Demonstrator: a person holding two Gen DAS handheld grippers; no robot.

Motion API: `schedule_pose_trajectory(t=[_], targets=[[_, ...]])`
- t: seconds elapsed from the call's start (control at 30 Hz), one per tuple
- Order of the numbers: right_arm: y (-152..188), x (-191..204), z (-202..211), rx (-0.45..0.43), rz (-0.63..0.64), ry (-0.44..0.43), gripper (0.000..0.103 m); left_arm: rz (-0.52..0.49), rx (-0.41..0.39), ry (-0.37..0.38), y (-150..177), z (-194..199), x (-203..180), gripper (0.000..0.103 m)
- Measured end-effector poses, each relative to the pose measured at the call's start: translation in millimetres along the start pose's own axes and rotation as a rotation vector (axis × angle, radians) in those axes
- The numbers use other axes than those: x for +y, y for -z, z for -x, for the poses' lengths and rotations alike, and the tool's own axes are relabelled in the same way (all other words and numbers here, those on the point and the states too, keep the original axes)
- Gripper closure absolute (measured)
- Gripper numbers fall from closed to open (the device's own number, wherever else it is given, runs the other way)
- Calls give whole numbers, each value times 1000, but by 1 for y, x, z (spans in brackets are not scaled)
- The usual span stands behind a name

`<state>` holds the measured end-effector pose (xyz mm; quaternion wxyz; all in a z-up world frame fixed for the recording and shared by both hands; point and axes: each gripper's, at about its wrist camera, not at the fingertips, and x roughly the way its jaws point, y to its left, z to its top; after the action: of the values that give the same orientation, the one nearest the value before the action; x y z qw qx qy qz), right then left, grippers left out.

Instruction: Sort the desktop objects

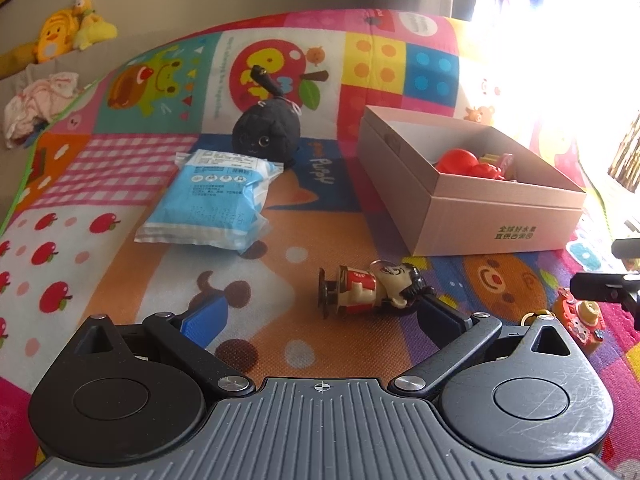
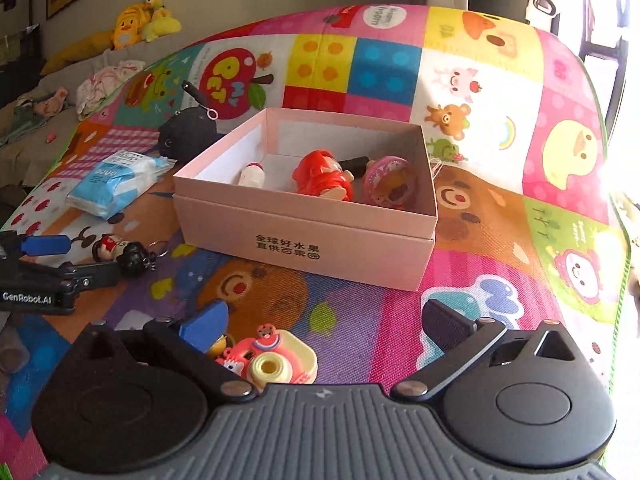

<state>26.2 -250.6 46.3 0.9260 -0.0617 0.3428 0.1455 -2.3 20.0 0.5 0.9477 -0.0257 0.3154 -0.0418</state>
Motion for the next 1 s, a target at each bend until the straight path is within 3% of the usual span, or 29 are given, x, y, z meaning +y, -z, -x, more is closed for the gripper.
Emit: schedule_pose_trajectory(t=[0.1,0.23,0.37,0.5,0.63,0.77,0.9,0.93,1.0], targets=[[-1,2,-15,41,15,-19,0,-6,-5,-3,0,0,-1,0],[8,2,-15,40,58,54,0,-10,-8,-1,1,0,-1,0],[22,-21,1,60,1,121,0,-5,0,3,0,-1,-1,0],[40,-33,26,51,-15,136,0,-7,3,2,1,-1,-1,0],[47,-40,46,42,-63,71,0,-13,5,-1,1,-1,-2,0],[49,-24,56,44,-68,-70,0,-12,6,-1,0,-2,-2,0],[51,4,44,73,-8,-96,1,-13,2,-1,0,-1,-2,0],[51,7,39,90,-9,-103,3,-14,0,-1,1,-1,-2,0],[51,10,32,113,-16,-106,17,-12,-4,0,1,0,-1,0]])
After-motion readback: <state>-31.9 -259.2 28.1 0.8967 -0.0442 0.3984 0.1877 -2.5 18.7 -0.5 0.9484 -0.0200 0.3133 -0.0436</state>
